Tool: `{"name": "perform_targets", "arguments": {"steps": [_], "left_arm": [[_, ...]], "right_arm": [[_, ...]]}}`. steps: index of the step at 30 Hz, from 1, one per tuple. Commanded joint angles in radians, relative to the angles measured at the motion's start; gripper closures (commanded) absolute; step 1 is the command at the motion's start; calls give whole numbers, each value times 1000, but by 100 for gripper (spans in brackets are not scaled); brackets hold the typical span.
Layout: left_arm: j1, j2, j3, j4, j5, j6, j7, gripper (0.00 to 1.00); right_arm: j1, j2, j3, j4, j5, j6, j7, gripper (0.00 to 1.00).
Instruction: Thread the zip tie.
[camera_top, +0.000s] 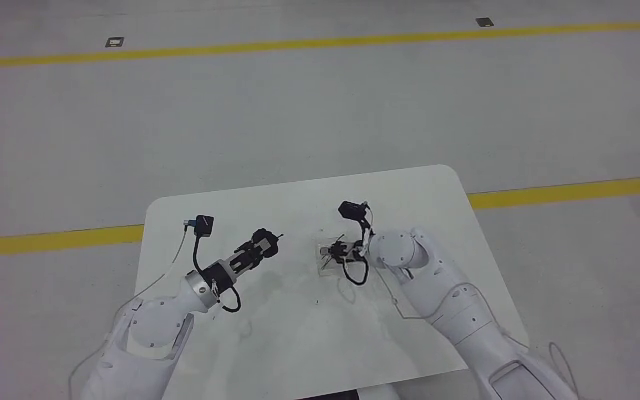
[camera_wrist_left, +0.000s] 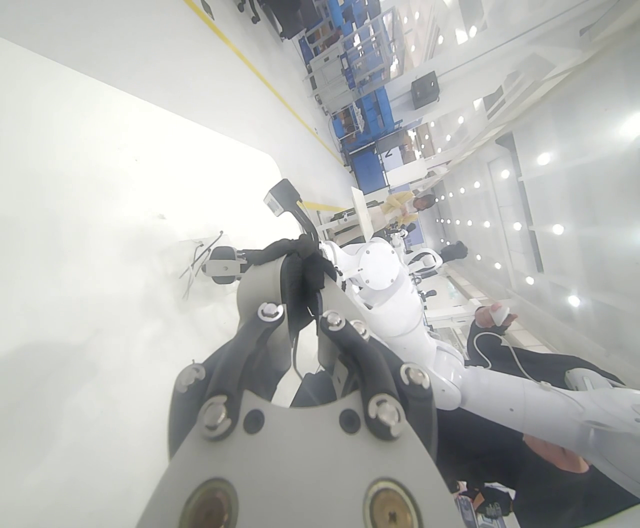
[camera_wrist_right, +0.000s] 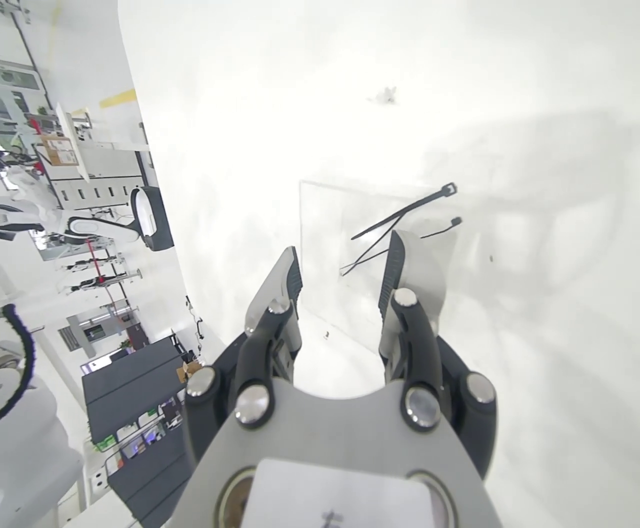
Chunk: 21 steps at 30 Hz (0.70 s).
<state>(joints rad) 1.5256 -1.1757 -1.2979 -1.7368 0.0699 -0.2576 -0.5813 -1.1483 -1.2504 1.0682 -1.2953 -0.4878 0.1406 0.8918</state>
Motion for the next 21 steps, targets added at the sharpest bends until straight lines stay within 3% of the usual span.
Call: {"name": "perform_targets", "arguments": {"steps": [1,12,21], "left_arm": [[0,0,0,0,0,0,0,100],[0,0,0,0,0,0,0,100],[0,0,0,0,0,0,0,100]], "right_arm": [[-1,1,2,-2,-9,15,-5,64],[-5,2,13,-7,5,76,-35,73],[18,-12,-22,20,42,152,-42,83]]}}
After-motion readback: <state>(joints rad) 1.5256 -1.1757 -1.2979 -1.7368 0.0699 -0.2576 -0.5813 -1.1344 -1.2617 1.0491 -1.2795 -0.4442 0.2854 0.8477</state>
